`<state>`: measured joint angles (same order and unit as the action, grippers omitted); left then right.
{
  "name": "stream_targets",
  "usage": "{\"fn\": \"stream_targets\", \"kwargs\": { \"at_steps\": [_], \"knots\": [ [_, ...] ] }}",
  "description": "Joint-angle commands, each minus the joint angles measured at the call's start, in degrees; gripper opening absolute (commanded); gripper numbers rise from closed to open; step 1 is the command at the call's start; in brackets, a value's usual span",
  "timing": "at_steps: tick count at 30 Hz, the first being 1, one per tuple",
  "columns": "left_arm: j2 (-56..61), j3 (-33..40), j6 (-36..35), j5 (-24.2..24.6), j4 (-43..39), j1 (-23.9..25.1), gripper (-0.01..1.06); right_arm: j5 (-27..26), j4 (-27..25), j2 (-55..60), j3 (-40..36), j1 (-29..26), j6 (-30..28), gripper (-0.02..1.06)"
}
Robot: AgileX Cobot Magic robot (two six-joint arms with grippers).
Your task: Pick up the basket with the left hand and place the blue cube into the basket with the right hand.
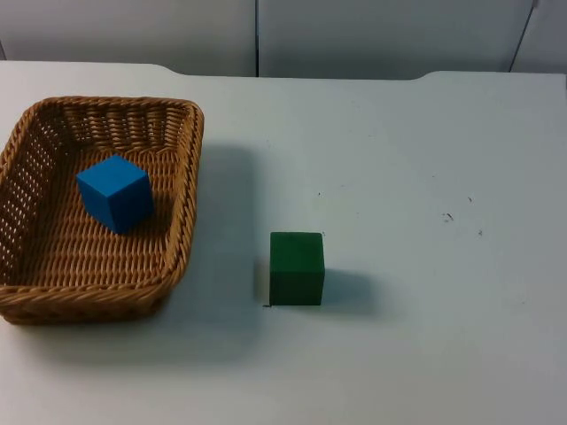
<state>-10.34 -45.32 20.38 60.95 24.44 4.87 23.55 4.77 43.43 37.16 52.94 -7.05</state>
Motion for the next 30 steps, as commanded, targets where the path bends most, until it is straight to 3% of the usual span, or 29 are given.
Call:
{"fn": "stream_targets", "kwargs": {
  "at_steps": [1, 6, 11, 18, 24, 28, 30],
  "knots": [
    [3.32, 0.07, -6.53, 1.85, -6.22, 0.19, 0.75, -1.40, -0.12, -2.55, -1.92, 0.22, 1.13, 0.75],
    [8.27, 0.73, -13.84, 3.85, -14.58, 0.19, 0.75, -1.51, -0.12, -6.55, -3.96, 0.22, 1.13, 0.75],
    [10.34, 4.98, -15.44, 3.85, -15.47, 0.19, 0.75, -0.56, -0.27, -8.20, -4.46, 0.22, 1.13, 0.75],
    [10.34, 14.87, -19.51, 2.51, -21.39, 0.19, 0.75, 5.50, -0.39, -8.85, -4.46, 0.22, 1.13, 0.75],
    [10.34, 16.00, -19.40, 0.78, -21.39, 0.19, 0.76, 6.57, -0.39, -8.85, -4.46, 0.22, 1.13, 0.75],
    [10.34, 16.00, -19.31, 0.75, -21.39, 0.19, 1.01, 6.13, -0.39, -8.85, -4.46, 0.22, 1.13, 0.75],
    [10.34, 16.00, -19.31, 0.75, -21.39, 0.19, 1.05, 5.77, -0.39, -8.85, -4.46, 0.22, 1.13, 0.75]
  ]
}}
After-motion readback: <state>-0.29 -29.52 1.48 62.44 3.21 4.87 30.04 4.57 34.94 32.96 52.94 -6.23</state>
